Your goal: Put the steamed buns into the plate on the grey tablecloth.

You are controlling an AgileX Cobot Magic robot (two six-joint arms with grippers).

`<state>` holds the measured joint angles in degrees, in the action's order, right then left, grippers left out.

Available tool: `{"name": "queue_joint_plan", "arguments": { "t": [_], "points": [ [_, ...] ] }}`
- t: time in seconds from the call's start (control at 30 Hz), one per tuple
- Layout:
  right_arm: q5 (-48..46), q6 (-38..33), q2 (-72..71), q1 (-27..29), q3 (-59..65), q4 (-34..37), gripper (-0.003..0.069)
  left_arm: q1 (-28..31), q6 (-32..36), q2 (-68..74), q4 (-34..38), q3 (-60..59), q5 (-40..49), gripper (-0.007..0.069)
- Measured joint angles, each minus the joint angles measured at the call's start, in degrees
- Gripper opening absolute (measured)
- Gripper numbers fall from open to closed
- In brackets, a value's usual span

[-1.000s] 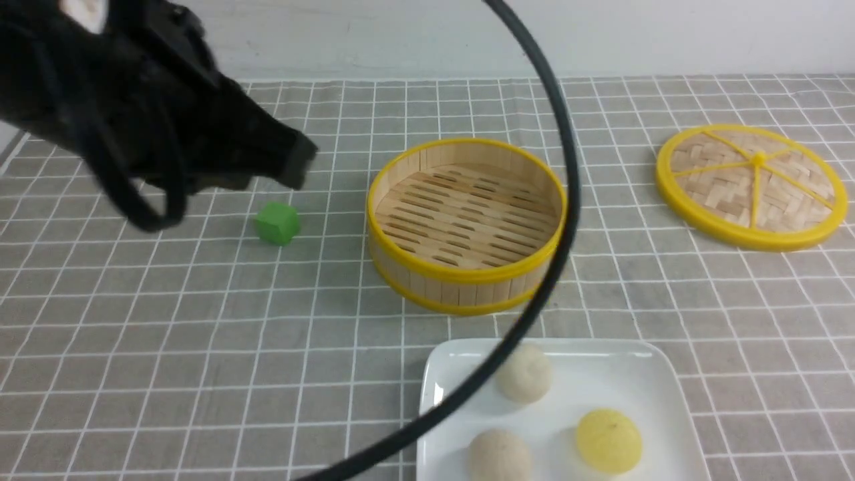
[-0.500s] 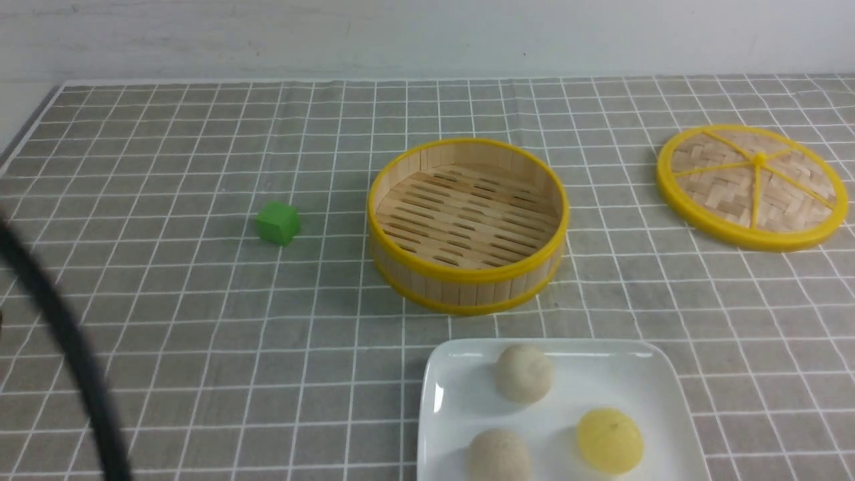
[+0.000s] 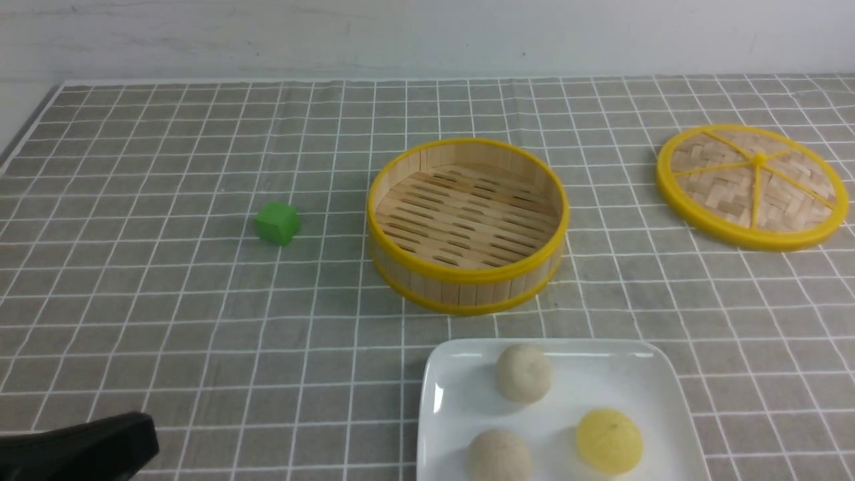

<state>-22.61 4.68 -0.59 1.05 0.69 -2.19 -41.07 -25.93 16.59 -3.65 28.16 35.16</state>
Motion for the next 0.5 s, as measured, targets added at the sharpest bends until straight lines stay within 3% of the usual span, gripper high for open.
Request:
{"name": "queue_joint_plan", "arguments": {
  "t": [0.5],
  "points": [
    [0.07, 0.0, 0.0, 0.0, 0.0, 0.0, 0.0099, 0.0, -0.21, 0.0, -7.76, -0.06, -0.38, 0.0036]
  ]
}}
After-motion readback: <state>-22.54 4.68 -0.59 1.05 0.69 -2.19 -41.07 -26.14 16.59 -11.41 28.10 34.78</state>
